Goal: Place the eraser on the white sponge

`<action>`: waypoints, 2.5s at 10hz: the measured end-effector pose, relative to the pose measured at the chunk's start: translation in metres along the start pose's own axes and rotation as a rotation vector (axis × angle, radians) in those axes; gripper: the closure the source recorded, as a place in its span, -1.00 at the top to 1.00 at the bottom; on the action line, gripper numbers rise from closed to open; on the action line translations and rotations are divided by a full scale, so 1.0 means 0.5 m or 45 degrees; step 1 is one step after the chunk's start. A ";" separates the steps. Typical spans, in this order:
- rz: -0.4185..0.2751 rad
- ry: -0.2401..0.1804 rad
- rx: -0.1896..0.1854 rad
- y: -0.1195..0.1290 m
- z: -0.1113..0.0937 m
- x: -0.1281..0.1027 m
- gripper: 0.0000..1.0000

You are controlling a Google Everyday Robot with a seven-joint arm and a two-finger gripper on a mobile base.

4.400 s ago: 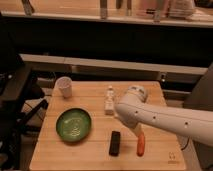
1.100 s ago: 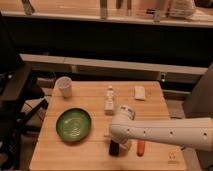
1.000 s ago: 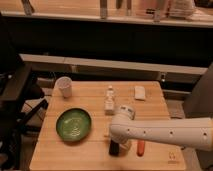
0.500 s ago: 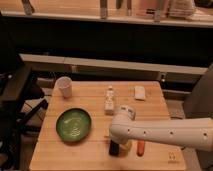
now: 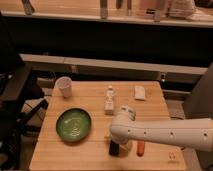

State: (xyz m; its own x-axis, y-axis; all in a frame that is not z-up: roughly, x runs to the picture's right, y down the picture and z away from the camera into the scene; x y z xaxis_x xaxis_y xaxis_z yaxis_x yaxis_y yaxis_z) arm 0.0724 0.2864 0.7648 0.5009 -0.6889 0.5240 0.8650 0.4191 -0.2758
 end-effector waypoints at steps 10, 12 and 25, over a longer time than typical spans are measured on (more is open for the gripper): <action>-0.003 -0.002 -0.006 0.011 0.008 0.002 0.13; -0.003 -0.002 -0.007 0.013 0.008 0.003 0.02; 0.034 0.033 0.025 0.028 -0.023 0.077 -0.27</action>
State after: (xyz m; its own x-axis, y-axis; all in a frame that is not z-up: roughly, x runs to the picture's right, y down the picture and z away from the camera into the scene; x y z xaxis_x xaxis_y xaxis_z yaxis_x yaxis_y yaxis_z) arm 0.1041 0.2590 0.7718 0.5243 -0.6922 0.4959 0.8509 0.4485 -0.2736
